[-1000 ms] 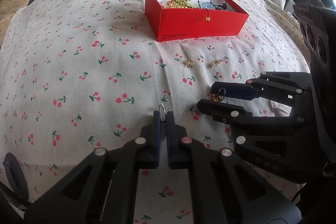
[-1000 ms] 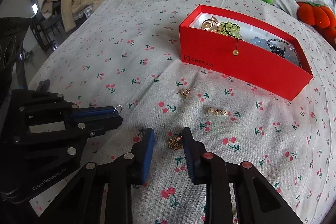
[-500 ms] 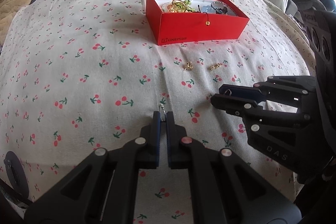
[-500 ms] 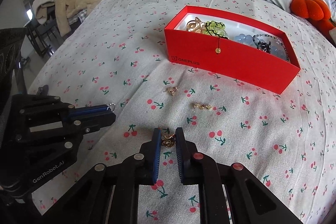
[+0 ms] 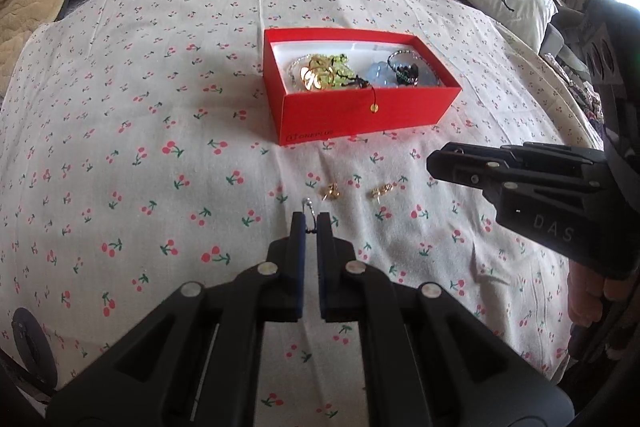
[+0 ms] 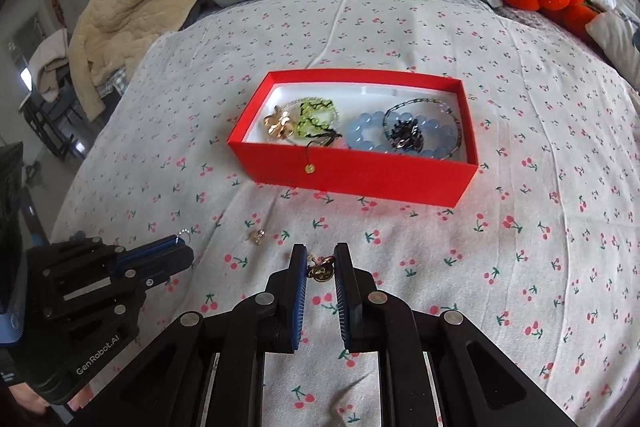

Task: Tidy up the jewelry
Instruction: 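Carry the silver ring and gold earring over the red box, then open the left tool over the box while the right tool releases the earring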

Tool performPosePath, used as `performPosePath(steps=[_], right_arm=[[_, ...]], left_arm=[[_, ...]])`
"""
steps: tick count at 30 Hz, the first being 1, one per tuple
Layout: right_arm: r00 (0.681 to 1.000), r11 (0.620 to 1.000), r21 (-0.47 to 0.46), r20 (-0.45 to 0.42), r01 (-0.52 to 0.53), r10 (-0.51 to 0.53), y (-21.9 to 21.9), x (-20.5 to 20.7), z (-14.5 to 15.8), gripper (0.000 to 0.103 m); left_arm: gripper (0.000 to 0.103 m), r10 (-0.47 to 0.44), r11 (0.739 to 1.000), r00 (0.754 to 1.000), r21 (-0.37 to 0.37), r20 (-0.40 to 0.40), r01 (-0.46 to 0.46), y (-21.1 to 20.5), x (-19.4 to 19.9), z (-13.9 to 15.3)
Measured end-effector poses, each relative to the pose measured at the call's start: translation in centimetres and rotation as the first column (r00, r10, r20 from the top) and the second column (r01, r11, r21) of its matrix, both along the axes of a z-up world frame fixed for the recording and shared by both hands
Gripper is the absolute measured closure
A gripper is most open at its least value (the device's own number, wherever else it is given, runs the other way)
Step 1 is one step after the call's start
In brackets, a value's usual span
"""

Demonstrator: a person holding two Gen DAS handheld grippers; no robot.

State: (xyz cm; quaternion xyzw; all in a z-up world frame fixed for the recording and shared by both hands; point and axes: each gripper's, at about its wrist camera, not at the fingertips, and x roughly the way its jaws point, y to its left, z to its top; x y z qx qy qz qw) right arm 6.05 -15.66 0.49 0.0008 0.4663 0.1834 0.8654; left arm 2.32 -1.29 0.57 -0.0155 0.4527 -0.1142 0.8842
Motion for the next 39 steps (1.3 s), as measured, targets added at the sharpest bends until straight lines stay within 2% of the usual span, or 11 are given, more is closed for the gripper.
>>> performPosePath(steps=[7,16,27,33,34,39], right_arm=[[0.997,0.995,0.054,0.01,0.079,-0.079,-2.2,2.7,2.1,0.089],[0.989,0.984,0.102,-0.003,0.145,-0.146,-3.5,5.8,2.5,0.089],[0.983,0.977,0.113,-0.018,0.181,-0.18,-4.4,7.5,1.8,0.089],[0.982,0.976,0.114,-0.02,0.188,-0.187,-4.8,7.5,1.7,0.089],[0.982,0.976,0.114,-0.019,0.187,-0.186,-4.7,7.5,1.7,0.089],[0.982,0.976,0.111,-0.011,0.19,-0.19,-4.6,7.7,1.8,0.089]], left_arm=[[0.097,0.019,0.998,0.999,-0.06,0.042,-0.017,-1.2,2.5,1.9],[0.097,0.018,0.993,0.998,-0.116,0.062,-0.011,-3.1,5.9,2.3],[0.097,0.003,0.995,0.999,-0.103,0.051,0.002,-4.7,7.5,1.3],[0.096,0.014,0.996,0.997,-0.085,0.08,-0.007,-4.3,7.2,1.6],[0.095,0.015,0.996,0.997,-0.084,0.082,-0.008,-4.3,7.1,1.7],[0.08,0.023,0.998,0.996,-0.064,0.086,-0.018,-3.7,6.1,2.0]])
